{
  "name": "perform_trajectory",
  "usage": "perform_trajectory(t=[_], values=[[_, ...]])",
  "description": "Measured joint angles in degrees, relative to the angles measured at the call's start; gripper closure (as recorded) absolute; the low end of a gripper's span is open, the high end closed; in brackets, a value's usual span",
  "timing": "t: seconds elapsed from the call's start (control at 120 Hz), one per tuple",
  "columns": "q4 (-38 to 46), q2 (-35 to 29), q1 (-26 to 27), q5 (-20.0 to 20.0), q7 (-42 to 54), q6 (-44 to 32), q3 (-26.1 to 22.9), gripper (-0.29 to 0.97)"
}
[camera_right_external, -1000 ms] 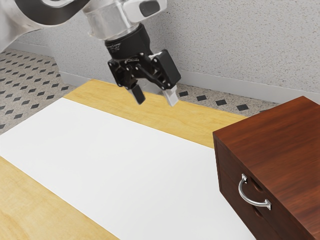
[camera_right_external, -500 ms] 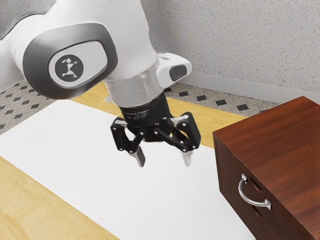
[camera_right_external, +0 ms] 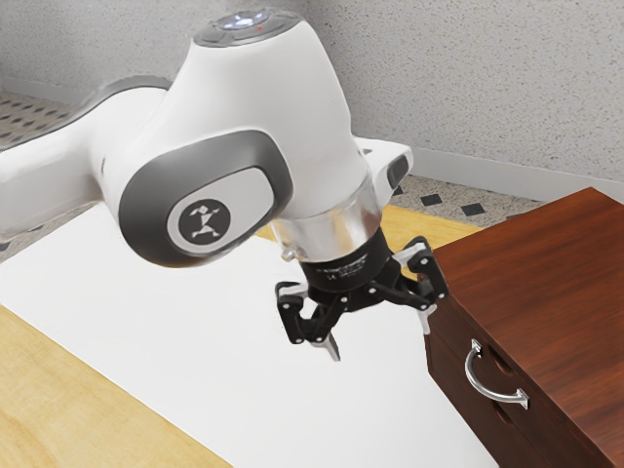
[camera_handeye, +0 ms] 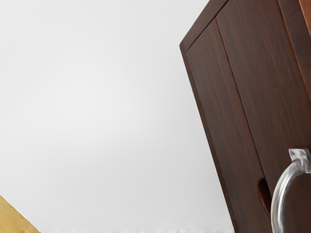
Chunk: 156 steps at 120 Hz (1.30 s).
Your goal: Pull the drawer handle with one arm to open the drawer
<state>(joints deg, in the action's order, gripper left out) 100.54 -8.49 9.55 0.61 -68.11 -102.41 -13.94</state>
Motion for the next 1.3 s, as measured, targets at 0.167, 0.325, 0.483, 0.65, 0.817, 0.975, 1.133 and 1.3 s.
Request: perform_trajectory(t=[0.167,0.325,0.483,0.65,0.817,0.975,1.133,1.3], values=[[1.8,1.1,0.0,1.7,-4.3,-2.5,-0.1,0.0],[2.9,0.9,1.4,2.4,-7.6,-4.1,-0.2,0.0],[3.9,1.0,2.5,2.6,-10.5,-5.2,-0.2,0.0],[5.1,1.1,2.6,2.5,-12.8,-7.3,-0.2,0.0],[7.2,0.6,3.6,2.3,-14.6,-10.4,-0.2,0.0],[9.4,0.6,3.9,2.0,-15.8,-13.9,-0.2,0.0],[9.7,0.8,4.1,1.8,-16.8,-16.3,-0.5,0.0],[9.7,1.3,4.5,1.7,-17.6,-17.9,-0.9,0.03]])
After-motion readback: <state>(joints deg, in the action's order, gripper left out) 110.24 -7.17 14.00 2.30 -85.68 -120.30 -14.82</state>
